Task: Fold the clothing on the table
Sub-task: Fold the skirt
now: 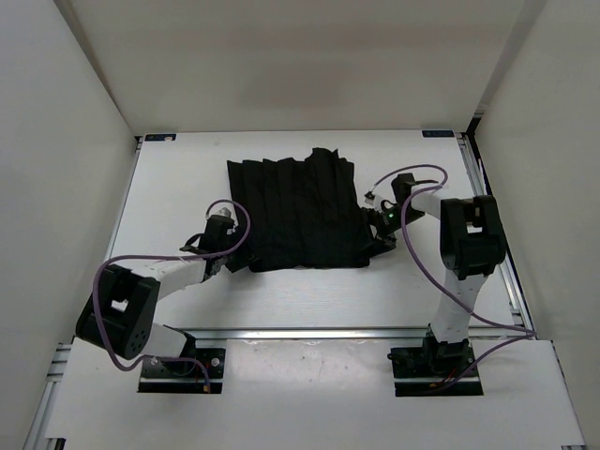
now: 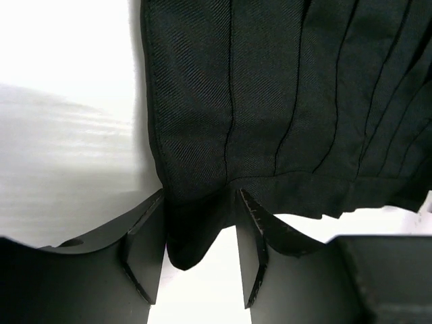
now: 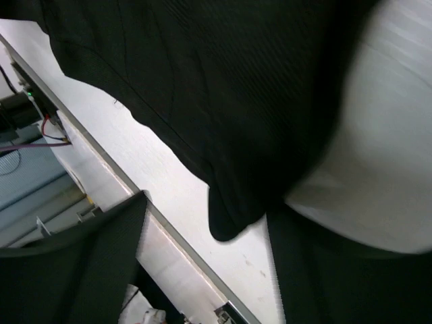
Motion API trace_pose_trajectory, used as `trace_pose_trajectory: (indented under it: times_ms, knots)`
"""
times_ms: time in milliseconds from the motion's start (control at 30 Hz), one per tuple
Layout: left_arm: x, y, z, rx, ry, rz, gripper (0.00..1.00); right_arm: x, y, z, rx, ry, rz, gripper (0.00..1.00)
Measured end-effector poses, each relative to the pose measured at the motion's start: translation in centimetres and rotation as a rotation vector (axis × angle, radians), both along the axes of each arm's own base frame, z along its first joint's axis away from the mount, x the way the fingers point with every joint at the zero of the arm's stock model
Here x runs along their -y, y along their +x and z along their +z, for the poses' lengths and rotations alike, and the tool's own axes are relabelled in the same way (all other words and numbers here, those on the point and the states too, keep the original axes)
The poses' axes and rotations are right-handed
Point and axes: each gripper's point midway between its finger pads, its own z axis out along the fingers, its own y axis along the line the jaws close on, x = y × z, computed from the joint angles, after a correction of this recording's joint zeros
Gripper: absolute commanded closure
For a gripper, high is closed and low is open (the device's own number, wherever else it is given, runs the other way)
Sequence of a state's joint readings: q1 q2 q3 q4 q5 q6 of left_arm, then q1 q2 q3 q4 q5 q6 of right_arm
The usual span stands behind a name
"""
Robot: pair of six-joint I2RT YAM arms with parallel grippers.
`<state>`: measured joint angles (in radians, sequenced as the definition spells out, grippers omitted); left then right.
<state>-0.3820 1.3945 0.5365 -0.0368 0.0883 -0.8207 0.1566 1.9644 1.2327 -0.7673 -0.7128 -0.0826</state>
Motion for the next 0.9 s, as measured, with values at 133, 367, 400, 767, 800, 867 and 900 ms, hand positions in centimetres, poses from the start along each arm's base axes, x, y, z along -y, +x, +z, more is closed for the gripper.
trace_pose_trajectory:
  times_ms: [133, 367, 400, 767, 800, 867, 900]
  knots:
    - [0.4, 0.4, 0.0, -0.001, -0.012, -0.008, 0.51, -1.1, -0.4, -0.7, -0.005, -0.008, 0.038, 0.7]
    - [0.3, 0.2, -0.7, -0.03, -0.019, -0.012, 1.0, 0.0, 0.0, -1.4, -0.012, -0.051, 0.006, 1.0]
    - [0.3, 0.2, -0.7, -0.032, -0.021, -0.012, 1.0, 0.3, 0.2, -1.4, -0.011, -0.058, -0.002, 1.0]
    - [0.2, -0.9, 0.8, -0.039, -0.033, -0.062, 1.0, 1.8, 0.6, -0.1, 0.01, -0.061, -0.028, 1.0]
    - [0.4, -0.6, 1.5, -0.039, -0.042, -0.072, 1.0, 1.9, 0.9, 0.5, 0.017, -0.054, -0.033, 1.0]
    - [0.8, 1.0, 3.4, -0.019, -0.065, -0.082, 1.0, 2.1, 2.8, 2.2, 0.061, -0.04, -0.038, 1.0]
    - [1.0, 2.6, 4.9, -0.001, -0.084, -0.085, 1.0, 2.2, 4.3, 3.5, 0.1, -0.034, -0.039, 1.0]
